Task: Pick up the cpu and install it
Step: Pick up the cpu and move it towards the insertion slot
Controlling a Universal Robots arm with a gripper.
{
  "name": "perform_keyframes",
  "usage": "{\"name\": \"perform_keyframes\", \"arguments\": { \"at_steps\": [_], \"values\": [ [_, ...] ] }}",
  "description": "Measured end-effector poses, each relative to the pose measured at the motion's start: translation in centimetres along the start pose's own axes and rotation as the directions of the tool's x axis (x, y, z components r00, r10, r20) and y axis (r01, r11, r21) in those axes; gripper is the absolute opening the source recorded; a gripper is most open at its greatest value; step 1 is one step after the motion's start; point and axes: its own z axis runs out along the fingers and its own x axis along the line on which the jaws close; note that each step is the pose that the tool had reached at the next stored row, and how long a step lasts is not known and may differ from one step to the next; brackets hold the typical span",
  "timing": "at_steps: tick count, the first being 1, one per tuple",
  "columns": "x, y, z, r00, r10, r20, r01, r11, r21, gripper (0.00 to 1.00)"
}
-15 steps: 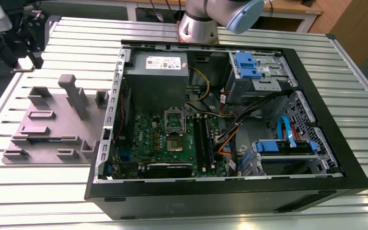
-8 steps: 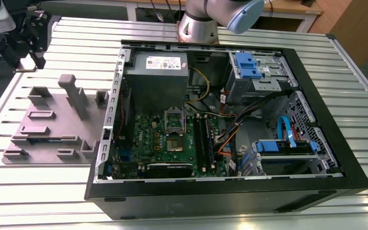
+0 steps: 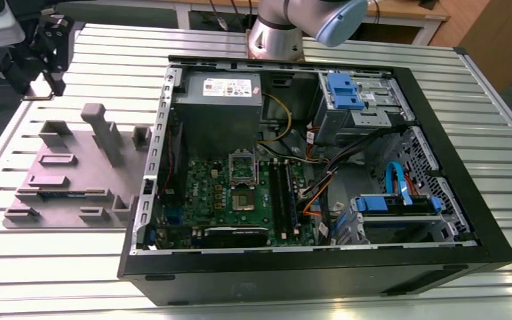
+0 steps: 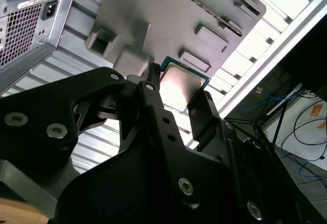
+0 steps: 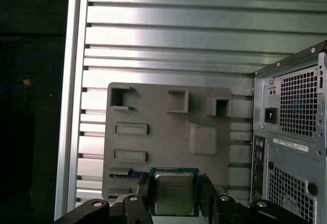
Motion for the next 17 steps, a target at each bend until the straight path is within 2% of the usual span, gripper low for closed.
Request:
{"name": "perform_keyframes", "arguments": {
  "at_steps": [17],
  "values": [
    [-1.83,-0.08,-0.05,1.0,0.0,0.0,0.0,1.0,0.0,0.47]
  ]
}}
